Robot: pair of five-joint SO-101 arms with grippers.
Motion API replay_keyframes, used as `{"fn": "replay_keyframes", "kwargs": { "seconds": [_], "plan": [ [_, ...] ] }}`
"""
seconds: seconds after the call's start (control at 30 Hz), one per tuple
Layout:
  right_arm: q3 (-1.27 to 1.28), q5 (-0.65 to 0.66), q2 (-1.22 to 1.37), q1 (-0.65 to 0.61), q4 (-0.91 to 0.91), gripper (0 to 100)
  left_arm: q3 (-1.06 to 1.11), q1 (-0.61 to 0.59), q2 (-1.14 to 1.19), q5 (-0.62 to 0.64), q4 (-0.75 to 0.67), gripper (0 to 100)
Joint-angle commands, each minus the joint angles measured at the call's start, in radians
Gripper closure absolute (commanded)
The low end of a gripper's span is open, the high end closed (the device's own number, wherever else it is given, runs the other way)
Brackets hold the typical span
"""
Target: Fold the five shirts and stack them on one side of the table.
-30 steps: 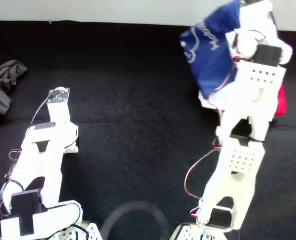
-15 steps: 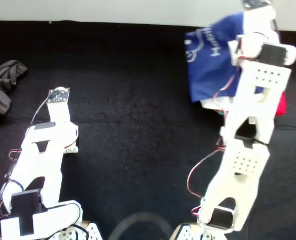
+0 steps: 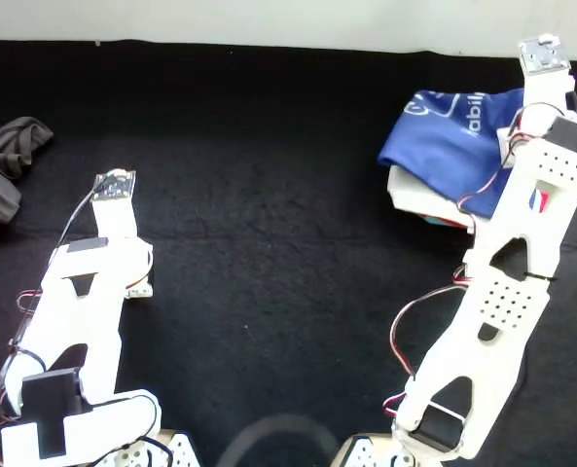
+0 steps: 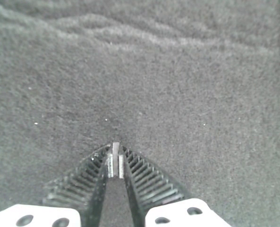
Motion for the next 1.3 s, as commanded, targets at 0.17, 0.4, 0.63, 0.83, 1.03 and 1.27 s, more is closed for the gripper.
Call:
{"fn": "replay_keyframes", "kwargs": {
  "seconds": [0.17, 0.4, 0.63, 0.83, 1.03, 1.27],
  "plan": [
    [-0.008, 0.014, 0.016, 0.054, -0.039, 91.3, 0.002, 0.001, -0.008, -0.003, -0.029, 99],
    [-0.226, -0.044, -0.015, 0.005, 0.019, 80.0, 0.002, 0.001, -0.008, -0.003, -0.029, 99],
    [-0.407, -0.287, -0.056, -0.053, 0.015, 80.0, 0.002, 0.001, -0.008, -0.003, -0.029, 99],
    [-0.306, -0.284, -0.008, -0.064, -0.019, 98.6, 0.002, 0.001, -0.008, -0.003, -0.029, 99],
    [-0.237, -0.284, 0.150, 0.051, -0.317, 94.7, 0.002, 0.001, -0.008, -0.003, -0.029, 99],
    [-0.243, -0.284, 0.340, 0.108, -0.489, 94.7, 0.002, 0.001, -0.008, -0.003, -0.029, 99]
  ]
}}
